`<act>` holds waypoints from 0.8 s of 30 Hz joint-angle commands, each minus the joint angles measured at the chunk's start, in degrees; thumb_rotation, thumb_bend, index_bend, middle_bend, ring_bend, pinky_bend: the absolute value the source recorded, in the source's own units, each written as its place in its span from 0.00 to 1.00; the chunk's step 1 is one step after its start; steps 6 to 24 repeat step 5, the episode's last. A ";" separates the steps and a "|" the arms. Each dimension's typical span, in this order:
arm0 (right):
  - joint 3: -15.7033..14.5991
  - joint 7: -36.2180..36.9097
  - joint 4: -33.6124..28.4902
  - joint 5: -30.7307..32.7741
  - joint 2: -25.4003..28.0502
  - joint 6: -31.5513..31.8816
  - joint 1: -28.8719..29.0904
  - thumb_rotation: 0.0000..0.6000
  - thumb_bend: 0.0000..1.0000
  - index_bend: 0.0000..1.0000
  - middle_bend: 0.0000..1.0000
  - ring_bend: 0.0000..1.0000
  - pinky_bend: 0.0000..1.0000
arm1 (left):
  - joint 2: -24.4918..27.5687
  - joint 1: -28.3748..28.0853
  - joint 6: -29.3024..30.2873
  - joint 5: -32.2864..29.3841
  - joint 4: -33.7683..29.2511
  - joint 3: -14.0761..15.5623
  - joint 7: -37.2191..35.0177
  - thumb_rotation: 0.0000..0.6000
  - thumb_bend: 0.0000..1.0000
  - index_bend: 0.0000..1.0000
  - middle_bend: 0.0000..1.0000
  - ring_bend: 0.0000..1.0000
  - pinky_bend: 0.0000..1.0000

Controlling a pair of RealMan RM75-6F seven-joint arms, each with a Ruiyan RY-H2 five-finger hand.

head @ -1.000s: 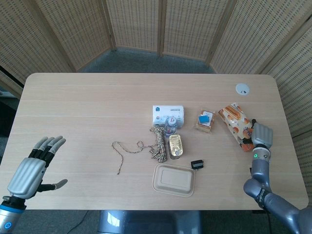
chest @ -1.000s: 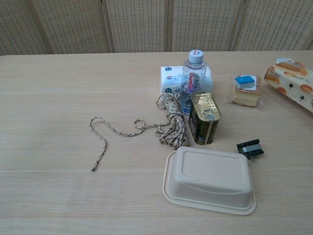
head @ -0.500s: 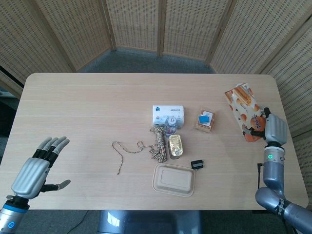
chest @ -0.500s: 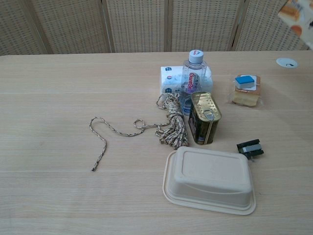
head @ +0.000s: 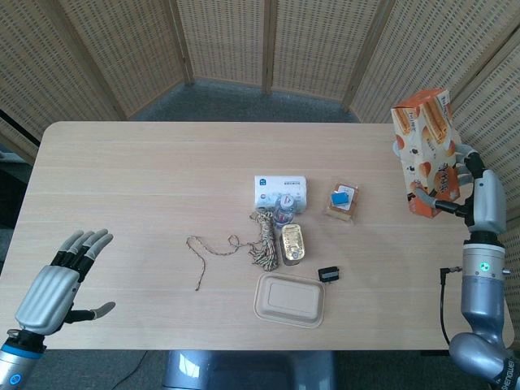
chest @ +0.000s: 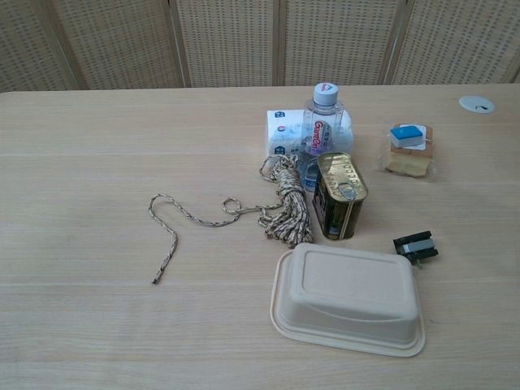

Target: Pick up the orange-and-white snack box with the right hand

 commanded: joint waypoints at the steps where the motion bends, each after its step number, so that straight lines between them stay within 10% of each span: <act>1: -0.06 0.29 -0.68 -0.41 0.48 0.71 -0.25 1.00 0.10 0.46 0.65 0.78 0.83 | -0.04 0.07 -0.08 -0.01 0.26 0.14 -0.26 1.00 0.15 0.00 0.00 0.00 0.00; 24: -0.64 -0.16 -1.20 -0.26 0.48 1.55 -0.03 1.00 0.10 0.46 0.65 0.78 0.83 | 0.04 -0.05 -0.18 -0.06 0.48 0.02 -0.59 1.00 0.15 0.00 0.00 0.00 0.00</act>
